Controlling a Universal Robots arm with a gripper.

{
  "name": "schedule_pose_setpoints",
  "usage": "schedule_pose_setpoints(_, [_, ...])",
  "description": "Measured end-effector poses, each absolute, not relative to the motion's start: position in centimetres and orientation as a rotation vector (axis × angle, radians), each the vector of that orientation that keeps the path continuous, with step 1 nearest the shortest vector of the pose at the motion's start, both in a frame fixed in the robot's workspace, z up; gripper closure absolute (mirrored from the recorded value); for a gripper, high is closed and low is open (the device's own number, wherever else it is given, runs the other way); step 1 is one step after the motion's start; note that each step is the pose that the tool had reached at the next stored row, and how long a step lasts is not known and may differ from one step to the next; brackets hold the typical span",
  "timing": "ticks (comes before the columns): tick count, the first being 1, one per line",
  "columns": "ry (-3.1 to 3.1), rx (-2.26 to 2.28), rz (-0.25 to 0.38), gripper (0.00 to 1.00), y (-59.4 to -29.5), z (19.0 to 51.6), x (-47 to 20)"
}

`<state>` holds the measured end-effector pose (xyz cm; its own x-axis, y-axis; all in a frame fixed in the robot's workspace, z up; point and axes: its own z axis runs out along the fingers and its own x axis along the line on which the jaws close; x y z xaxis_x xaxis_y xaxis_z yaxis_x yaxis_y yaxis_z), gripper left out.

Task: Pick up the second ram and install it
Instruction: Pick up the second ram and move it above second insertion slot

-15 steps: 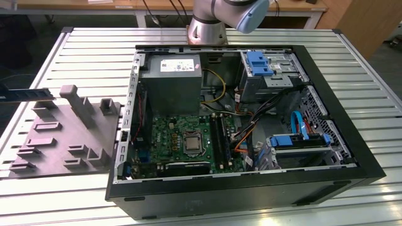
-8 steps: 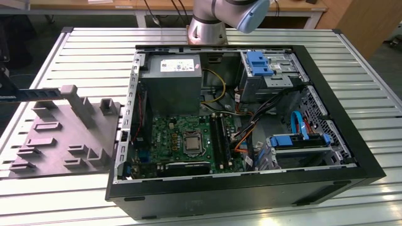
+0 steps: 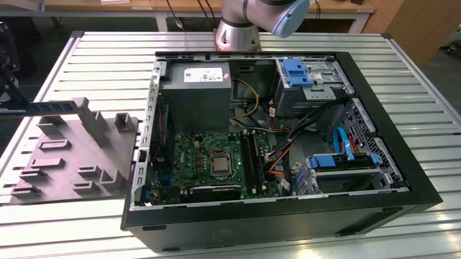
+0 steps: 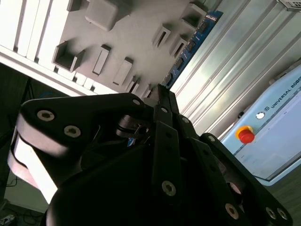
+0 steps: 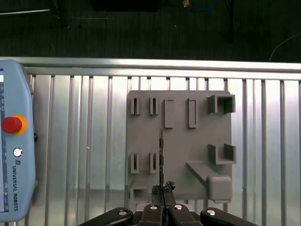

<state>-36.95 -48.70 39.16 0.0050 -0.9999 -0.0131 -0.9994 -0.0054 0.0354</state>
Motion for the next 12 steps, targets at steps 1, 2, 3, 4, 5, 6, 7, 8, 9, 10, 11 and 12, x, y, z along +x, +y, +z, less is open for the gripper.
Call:
schedule_pose_setpoints(1, [-2.204,2.216,-0.054,0.89,-48.69,39.17,-36.89])
schedule_pose_setpoints(2, [-2.204,2.216,-0.054,0.89,-48.67,39.16,-36.84])
schedule_pose_setpoints(3, [-2.204,2.216,-0.054,0.89,-48.66,39.17,-36.77])
schedule_pose_setpoints(4, [-2.204,2.216,-0.054,0.89,-48.65,39.17,-36.72])
schedule_pose_setpoints(5, [-2.204,2.216,-0.053,0.89,-48.64,39.16,-36.67])
schedule_pose_setpoints(6, [-2.204,2.216,-0.054,0.89,-48.63,39.16,-36.60])
schedule_pose_setpoints(7, [-2.204,2.216,-0.054,0.89,-48.62,39.16,-36.54])
schedule_pose_setpoints(8, [-2.204,2.216,-0.054,0.89,-48.62,39.17,-36.44])
schedule_pose_setpoints(9, [-2.204,2.216,-0.054,0.89,-48.62,39.16,-36.33])
schedule_pose_setpoints(10, [-2.204,2.216,-0.054,0.89,-48.62,39.16,-36.20])
schedule_pose_setpoints(11, [-2.204,2.216,-0.054,0.89,-48.62,39.17,-36.06])
schedule_pose_setpoints(12, [-2.204,2.216,-0.054,0.89,-48.62,39.17,-35.92])
